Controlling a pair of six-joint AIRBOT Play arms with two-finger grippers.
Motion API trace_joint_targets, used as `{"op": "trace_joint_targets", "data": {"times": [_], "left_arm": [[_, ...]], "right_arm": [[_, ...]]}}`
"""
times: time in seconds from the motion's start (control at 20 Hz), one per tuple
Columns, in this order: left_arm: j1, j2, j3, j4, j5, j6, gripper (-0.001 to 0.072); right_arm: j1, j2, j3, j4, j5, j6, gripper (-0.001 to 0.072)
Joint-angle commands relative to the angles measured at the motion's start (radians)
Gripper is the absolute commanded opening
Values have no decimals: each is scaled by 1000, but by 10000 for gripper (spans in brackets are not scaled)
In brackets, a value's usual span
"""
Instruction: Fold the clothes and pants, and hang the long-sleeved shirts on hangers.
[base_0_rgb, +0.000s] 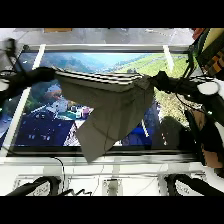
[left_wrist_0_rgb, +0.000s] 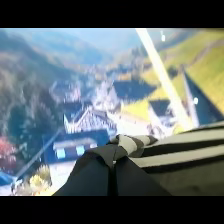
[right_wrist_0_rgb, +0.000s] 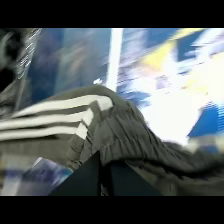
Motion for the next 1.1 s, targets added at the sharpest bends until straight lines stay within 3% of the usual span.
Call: {"op": "trace_joint_targets", "data": {"times": [0.0, 0.15, 0.3, 0.5, 0.65, 0.9, 1.05], "left_arm": [[-47, -85, -1, 51, -42, -102, 13], [-47, -76, -1, 51, -277, -183, 13], [-68, -55, -2, 70, -489, -267, 12], [-160, 18, -3, 269, -639, -436, 12], [-217, 48, -3, 344, -841, -501, 13], [-339, 45, -133, 346, -822, -530, 14], [-404, 45, -298, 346, -711, -530, 14]], "right_arm": [[-30, -113, -8, -22, -77, 18, 24], [-57, -112, 21, -117, -3, 18, 23], [-63, -112, 106, -324, 162, 20, 23], [-63, -112, 222, -562, 438, 32, 22], [-62, -113, 267, -684, 605, 33, 23], [-62, -131, 267, -843, 845, 30, 23], [-63, -183, 267, -895, 956, 30, 23]]}}
